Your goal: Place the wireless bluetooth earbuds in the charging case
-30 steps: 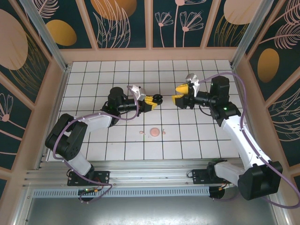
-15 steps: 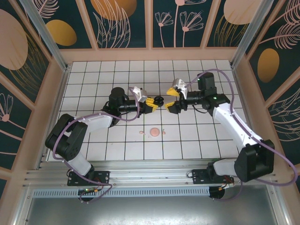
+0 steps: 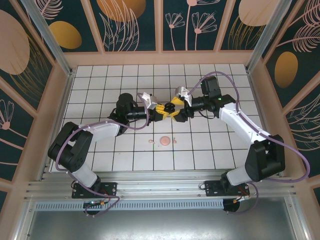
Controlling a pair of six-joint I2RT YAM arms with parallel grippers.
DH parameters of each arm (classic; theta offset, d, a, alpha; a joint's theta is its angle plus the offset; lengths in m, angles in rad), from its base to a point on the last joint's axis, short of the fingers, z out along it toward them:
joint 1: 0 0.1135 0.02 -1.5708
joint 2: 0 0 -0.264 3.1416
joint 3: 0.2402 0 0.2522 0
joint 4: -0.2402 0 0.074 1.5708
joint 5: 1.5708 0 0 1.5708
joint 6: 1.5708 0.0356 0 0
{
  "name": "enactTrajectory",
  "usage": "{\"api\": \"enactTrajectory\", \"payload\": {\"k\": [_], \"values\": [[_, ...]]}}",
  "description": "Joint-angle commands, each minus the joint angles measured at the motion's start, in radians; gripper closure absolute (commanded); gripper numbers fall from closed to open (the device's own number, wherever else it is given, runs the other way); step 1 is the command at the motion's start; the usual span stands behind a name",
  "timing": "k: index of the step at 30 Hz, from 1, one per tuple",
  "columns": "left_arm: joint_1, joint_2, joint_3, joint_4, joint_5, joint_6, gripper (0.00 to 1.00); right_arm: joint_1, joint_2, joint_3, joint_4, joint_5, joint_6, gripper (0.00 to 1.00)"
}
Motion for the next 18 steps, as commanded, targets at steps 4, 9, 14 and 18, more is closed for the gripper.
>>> {"api": "enactTrajectory", "payload": {"k": [4, 9, 14, 18], "values": [[-0.005, -0.023, 0.028, -0.005, -0.030, 0.018, 0.95, -0.004, -0.070, -0.024, -0.055, -0.058, -0.074, 0.37], [-0.005, -0.009, 0.036, -0.011, -0.035, 0.010, 0.96, -0.029, -0.153, -0.097, -0.001, -0.079, -0.047, 0.42], [-0.005, -0.006, 0.049, -0.034, -0.049, 0.002, 0.96, -0.076, -0.178, -0.145, 0.094, -0.114, 0.080, 0.47], [-0.005, 0.012, 0.092, -0.097, -0.097, -0.049, 0.96, -0.146, -0.186, -0.198, 0.318, -0.082, 0.439, 0.48]]}}
